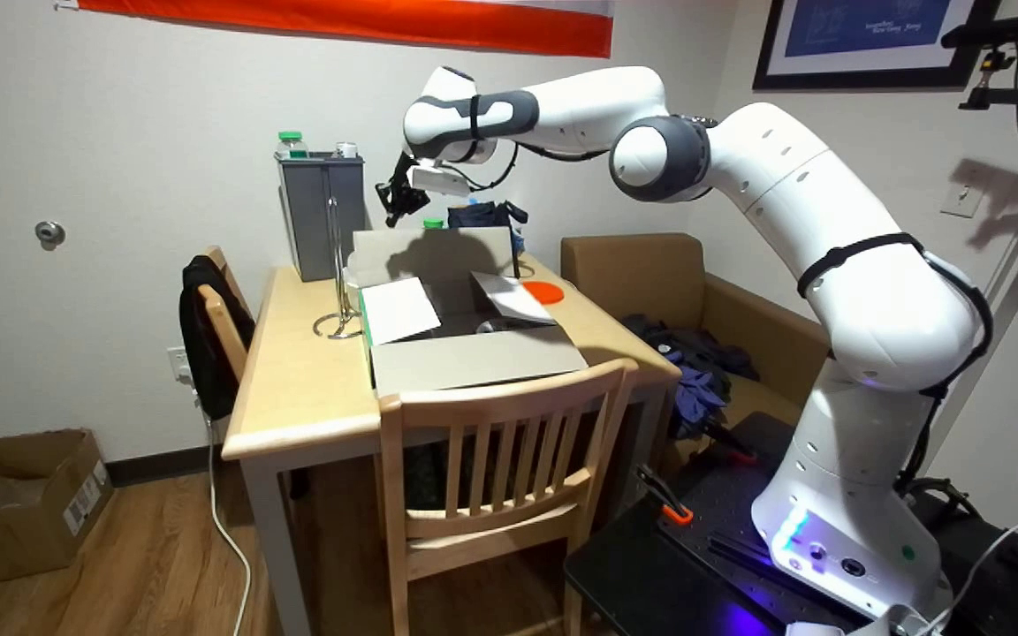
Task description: Close three flaps of the box
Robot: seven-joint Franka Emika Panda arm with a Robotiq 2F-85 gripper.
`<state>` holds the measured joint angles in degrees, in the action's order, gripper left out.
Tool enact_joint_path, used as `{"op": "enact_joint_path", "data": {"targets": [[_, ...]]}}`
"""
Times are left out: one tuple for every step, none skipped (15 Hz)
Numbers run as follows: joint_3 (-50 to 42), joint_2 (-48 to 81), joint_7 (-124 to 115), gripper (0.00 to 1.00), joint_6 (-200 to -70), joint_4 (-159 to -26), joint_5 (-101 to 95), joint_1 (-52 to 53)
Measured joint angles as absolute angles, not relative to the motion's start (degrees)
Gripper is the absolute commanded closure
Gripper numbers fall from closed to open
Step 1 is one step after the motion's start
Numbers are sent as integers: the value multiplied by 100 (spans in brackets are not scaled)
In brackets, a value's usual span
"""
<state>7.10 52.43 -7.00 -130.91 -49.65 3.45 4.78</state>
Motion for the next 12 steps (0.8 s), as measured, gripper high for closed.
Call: {"op": "enact_joint_path", "data": {"targets": [[679, 5247, -708, 100, -13200, -4904, 335, 475], [643, 5247, -718, 100, -13312, -4855, 321, 480], [603, 5247, -727, 100, -13417, -4814, 306, 487], [559, 5249, -741, 100, -13502, -4777, 282, 495], [489, 5251, -802, 100, -13559, -4754, 238, 512], [404, 5253, -870, 100, -13599, -4740, 181, 530], [299, 5274, -963, 100, -13610, -4712, 88, 555], [179, 5314, -1063, 100, -13610, -4674, -4, 581], [69, 5370, -1154, 100, -13610, -4631, -90, 602], [-25, 5435, -1209, 100, -13610, -4593, -160, 615], [-110, 5504, -1275, 100, -13610, -4555, -218, 627], [-186, 5579, -1293, 100, -13609, -4522, -250, 631]]}}
